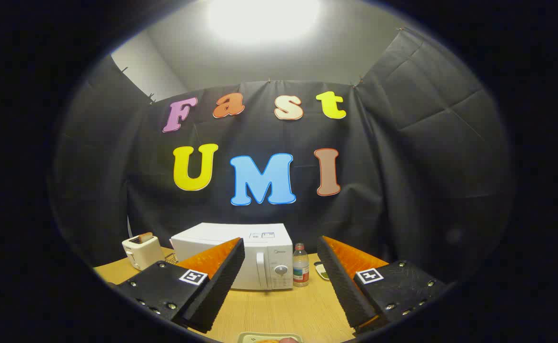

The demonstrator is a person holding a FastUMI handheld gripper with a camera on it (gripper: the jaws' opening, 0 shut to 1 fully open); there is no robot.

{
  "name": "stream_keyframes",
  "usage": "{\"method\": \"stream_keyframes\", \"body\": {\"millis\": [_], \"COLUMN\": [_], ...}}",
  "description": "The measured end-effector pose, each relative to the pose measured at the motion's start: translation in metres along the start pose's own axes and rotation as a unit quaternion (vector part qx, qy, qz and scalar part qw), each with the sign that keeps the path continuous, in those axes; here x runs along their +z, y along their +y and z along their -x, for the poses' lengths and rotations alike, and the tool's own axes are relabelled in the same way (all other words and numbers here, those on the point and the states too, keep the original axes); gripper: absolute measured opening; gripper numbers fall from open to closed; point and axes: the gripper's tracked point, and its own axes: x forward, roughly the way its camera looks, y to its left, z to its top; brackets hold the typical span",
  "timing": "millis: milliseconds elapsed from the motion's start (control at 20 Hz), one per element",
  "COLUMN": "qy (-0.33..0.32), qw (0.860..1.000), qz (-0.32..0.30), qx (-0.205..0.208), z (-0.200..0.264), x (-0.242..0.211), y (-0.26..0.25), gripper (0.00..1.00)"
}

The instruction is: Open the microwave, put the food inside, and close the microwave door.

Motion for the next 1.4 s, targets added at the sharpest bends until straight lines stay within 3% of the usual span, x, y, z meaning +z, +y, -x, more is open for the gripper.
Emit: {"method": "stream_keyframes", "body": {"millis": [800, 1400], "qy": [-0.008, -0.011], "qw": [1.0, 0.999], "qz": [0.003, 0.017], "qx": [-0.021, 0.029], "z": [0.0, -0.061], "x": [0.0, -0.025], "y": [-0.021, 0.006], "gripper": [0.98, 0.98]}}
